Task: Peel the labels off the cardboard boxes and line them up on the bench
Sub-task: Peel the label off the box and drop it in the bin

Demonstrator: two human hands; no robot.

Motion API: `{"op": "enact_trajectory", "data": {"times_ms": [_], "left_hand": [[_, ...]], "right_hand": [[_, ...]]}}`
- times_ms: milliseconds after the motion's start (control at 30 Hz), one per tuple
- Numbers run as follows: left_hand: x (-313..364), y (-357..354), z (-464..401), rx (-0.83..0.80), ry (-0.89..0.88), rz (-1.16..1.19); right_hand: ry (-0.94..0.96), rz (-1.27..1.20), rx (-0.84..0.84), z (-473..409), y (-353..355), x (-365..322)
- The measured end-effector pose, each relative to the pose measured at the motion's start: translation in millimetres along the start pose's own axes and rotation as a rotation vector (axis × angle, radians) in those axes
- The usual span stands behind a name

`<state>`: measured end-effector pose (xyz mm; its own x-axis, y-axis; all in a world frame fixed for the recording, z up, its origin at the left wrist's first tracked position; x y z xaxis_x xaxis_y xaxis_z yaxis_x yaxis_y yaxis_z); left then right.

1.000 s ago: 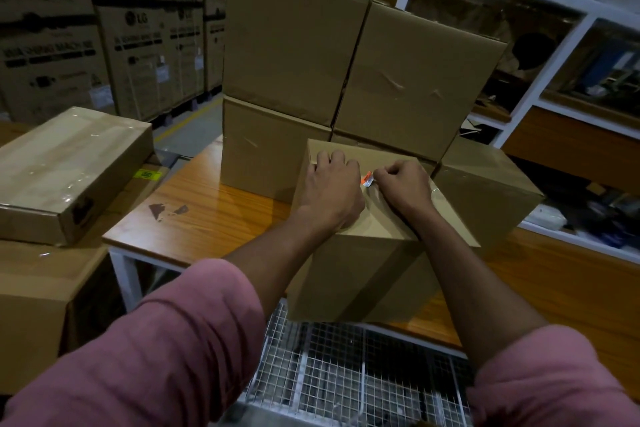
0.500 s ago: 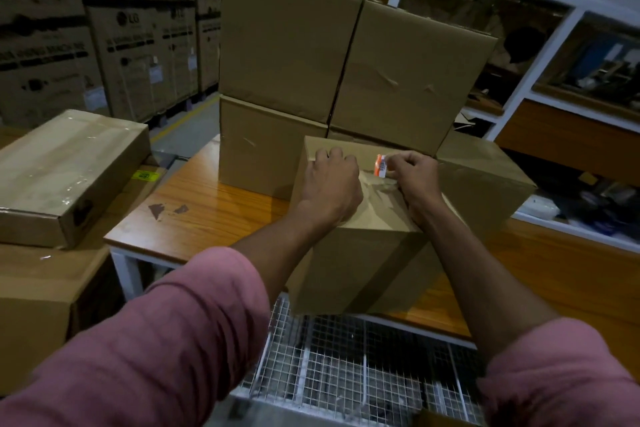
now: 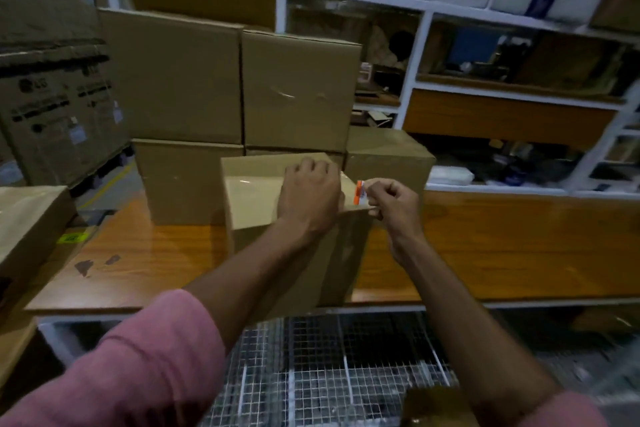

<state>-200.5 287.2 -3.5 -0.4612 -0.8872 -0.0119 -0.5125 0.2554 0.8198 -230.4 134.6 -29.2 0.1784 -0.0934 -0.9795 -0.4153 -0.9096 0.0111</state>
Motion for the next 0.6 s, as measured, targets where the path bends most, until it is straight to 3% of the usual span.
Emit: {"op": "enact_trajectory", "data": {"times_ms": [133,233,433,600], "left_hand": [[94.8,-17.3,12.7,0.025,-0.179,0.116],[164.1,-49.0,37.3,-0.05,-0.268,0.205],[305.4,-127.3,115.4,-0.41,-0.438,0.359],[392.0,-172.3,181.8,-0.68,-0.532,0.358]], "right_hand": [[-0.016,0.029,0.12,21.8,75.8,25.3],[-0.082,0.101,0.213,52.4,147.2,64.4],[-0.346,0.283,0.429,139.2,292.8,163.8],[-0.543,0.341,0.558,208.2,384.1,238.2]]}}
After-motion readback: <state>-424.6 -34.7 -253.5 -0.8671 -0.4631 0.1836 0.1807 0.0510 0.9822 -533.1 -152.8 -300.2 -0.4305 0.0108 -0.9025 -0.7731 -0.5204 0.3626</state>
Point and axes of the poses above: each hand's wrist, its own z-axis away from the middle knuckle, its own y-axis out of the back of the hand, x = y × z, the point moved 3 cm from there along -z, towards the middle knuckle
